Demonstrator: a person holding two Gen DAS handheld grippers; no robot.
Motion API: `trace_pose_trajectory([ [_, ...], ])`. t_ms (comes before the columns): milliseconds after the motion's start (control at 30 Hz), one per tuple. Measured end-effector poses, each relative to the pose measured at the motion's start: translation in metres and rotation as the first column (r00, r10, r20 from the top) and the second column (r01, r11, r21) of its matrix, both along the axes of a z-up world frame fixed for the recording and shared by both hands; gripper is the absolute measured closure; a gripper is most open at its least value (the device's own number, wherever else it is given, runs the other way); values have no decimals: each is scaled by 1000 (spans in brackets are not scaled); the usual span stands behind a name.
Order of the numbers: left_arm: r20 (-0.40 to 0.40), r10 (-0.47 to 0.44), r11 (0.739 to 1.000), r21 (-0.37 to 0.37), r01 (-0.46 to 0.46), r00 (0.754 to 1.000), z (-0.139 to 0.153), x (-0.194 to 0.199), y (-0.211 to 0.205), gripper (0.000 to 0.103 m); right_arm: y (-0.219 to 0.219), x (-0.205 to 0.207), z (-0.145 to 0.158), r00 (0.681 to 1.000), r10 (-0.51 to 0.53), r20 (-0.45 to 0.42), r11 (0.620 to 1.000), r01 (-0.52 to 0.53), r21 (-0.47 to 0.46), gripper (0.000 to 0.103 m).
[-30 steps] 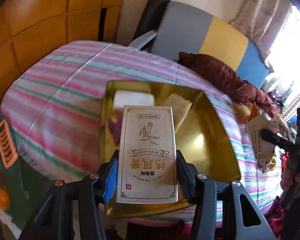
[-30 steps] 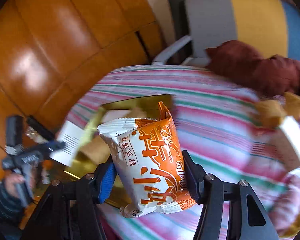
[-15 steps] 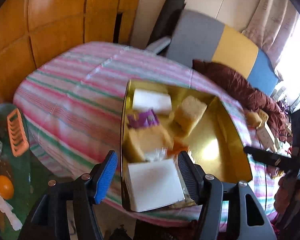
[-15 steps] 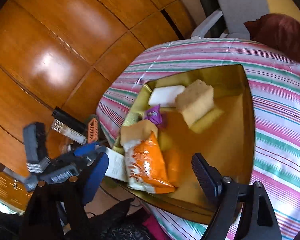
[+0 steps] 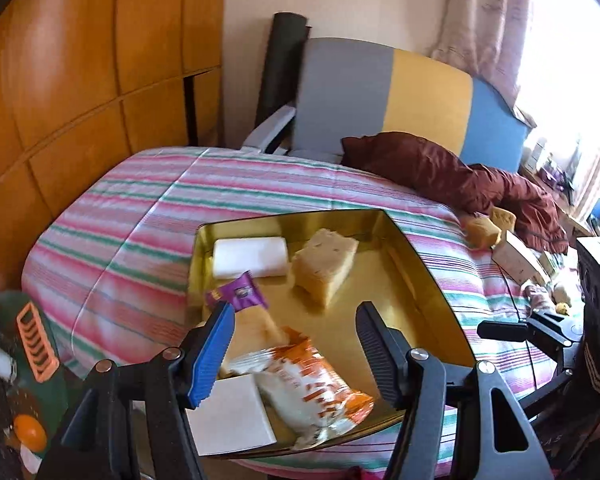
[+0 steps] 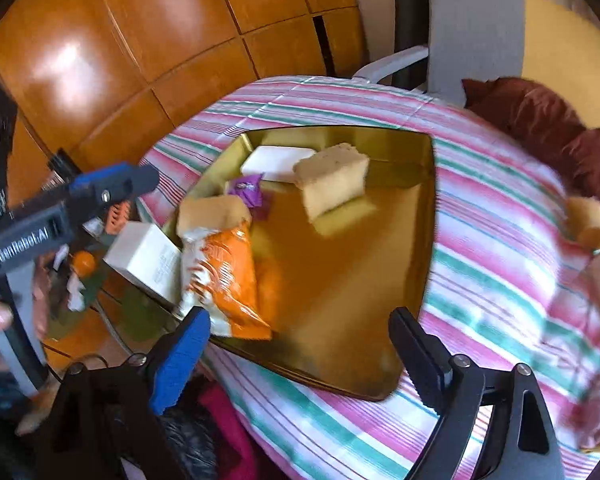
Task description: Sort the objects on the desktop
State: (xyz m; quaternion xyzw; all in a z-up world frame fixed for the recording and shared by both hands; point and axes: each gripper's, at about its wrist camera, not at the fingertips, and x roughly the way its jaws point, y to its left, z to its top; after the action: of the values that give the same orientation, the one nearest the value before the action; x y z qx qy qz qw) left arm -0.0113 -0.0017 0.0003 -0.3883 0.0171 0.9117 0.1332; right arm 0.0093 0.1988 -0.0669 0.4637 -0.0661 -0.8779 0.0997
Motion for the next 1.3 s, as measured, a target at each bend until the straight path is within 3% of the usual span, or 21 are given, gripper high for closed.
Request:
trace_pose_trajectory([
  [333,-20,-69,997,-43,68,997,3,1,38,39,36,17,10,996,-88,-18,995,88,48,9],
  [800,20,-161,987,-22,162,987,-6,6,81,39,56,28,29,986,-139,-95,979,151,137,7],
  [1300,94,-228,973,-10,230,969,-26,6,104,39,120,42,20,960,-277,-44,944,280,174,6],
])
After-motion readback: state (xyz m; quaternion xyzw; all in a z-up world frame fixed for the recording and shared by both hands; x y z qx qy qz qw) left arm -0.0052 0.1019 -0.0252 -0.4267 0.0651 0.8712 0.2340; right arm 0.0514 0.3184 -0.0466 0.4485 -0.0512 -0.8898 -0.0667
